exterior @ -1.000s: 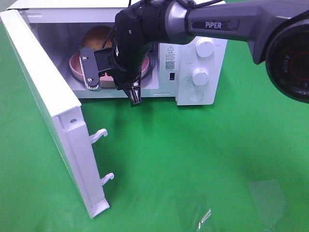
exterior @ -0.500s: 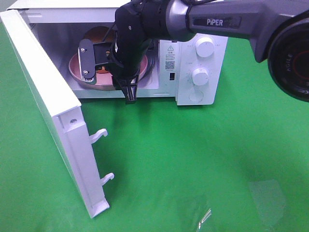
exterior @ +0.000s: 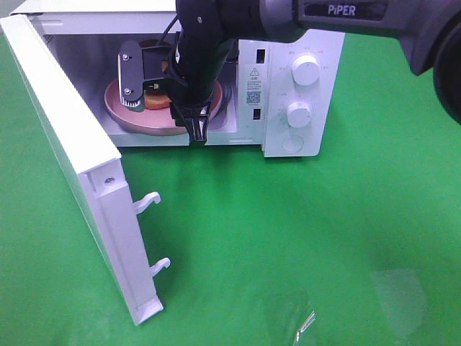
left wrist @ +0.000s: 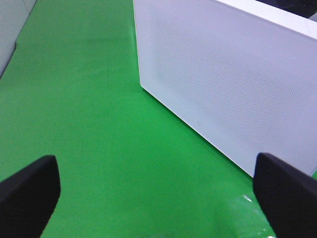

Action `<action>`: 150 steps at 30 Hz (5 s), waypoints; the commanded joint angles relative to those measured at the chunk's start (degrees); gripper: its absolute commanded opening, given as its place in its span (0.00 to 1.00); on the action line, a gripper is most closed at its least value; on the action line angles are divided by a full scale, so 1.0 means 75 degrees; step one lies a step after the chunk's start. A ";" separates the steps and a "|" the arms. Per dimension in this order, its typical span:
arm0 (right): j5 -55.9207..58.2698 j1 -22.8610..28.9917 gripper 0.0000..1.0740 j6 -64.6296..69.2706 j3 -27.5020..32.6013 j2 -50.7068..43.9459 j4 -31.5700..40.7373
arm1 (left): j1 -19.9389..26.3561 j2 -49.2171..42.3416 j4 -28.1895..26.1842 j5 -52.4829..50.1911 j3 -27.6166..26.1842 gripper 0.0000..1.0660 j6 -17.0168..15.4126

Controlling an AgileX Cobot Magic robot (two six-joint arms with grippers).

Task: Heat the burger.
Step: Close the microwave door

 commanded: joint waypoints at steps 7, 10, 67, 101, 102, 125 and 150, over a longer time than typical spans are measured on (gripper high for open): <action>-0.0099 -0.0023 0.42 0.0176 0.0756 -0.0619 0.0015 | 0.0023 -0.0138 0.0008 -0.0046 0.0015 0.92 0.0008; -0.0099 -0.0023 0.45 0.0283 0.0947 -0.0741 0.0023 | 0.0023 -0.0138 0.0008 -0.0046 0.0015 0.92 0.0008; -0.1100 -0.1100 0.73 0.6753 0.7387 -0.6272 0.0619 | 0.0023 -0.0138 0.0008 -0.0046 0.0015 0.92 0.0008; 0.1826 -0.3873 0.71 0.7922 0.8335 -0.9335 0.0802 | 0.0023 -0.0138 0.0008 -0.0046 0.0015 0.92 0.0008; 0.1948 -0.3873 0.71 0.7922 0.8335 -0.9511 0.0802 | 0.0023 -0.0138 0.0008 -0.0046 0.0015 0.92 0.0008; 0.1635 -0.4011 0.71 0.7922 1.0588 -1.3361 0.0772 | 0.0023 -0.0138 0.0008 -0.0046 0.0015 0.92 0.0008; 0.2483 -0.5118 0.71 0.7861 1.0779 -1.7311 0.0787 | 0.0023 -0.0138 0.0008 -0.0046 0.0015 0.92 0.0000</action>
